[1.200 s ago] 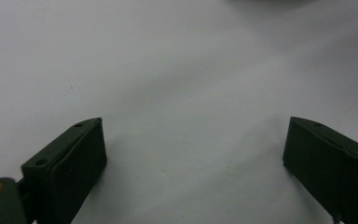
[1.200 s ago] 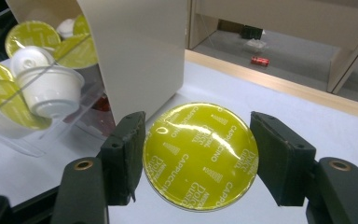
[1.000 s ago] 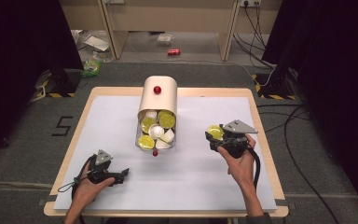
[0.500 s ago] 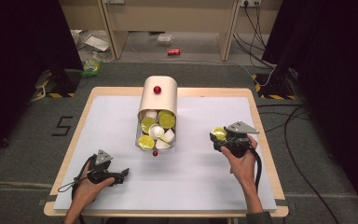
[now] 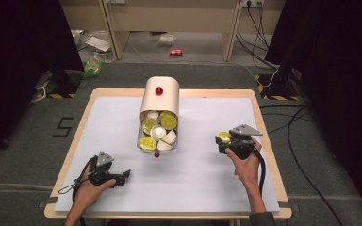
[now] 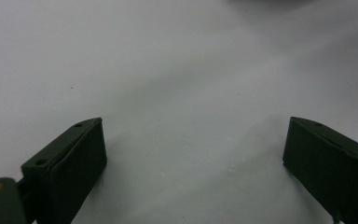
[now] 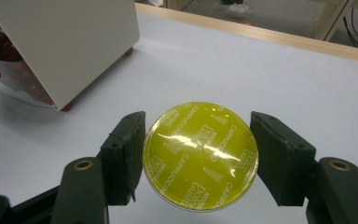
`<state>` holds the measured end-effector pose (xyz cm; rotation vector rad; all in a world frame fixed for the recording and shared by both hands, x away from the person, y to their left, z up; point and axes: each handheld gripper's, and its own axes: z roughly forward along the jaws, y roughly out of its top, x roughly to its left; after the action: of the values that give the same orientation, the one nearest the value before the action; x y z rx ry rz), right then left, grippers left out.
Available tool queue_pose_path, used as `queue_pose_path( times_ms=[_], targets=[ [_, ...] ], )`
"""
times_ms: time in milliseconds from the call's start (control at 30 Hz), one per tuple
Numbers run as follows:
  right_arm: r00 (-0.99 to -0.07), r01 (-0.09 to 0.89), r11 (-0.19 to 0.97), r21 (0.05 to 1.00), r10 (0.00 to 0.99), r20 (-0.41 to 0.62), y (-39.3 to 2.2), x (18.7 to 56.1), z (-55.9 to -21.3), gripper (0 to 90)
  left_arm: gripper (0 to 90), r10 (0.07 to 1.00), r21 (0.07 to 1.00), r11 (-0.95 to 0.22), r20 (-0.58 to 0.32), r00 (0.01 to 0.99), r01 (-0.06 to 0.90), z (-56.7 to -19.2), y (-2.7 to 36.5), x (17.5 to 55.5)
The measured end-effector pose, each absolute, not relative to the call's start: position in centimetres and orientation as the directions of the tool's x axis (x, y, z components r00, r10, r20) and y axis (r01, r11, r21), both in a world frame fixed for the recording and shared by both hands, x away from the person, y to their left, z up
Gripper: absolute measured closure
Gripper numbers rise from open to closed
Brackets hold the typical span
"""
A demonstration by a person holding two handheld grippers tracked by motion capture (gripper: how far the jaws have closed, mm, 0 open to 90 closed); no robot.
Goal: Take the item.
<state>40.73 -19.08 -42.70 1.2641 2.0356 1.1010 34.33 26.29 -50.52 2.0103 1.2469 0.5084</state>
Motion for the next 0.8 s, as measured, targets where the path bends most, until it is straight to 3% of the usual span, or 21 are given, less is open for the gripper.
queue_pose_path(
  times_ms=[800],
  targets=[
    [-0.430, 0.539, 0.260, 0.801, 0.903, -0.003, -19.3, 41.4, -44.6, 38.5, 5.3, 0.888, 0.738, -0.286, -0.035, 0.458, 0.611, -50.5, 26.3, 34.3]
  ],
)
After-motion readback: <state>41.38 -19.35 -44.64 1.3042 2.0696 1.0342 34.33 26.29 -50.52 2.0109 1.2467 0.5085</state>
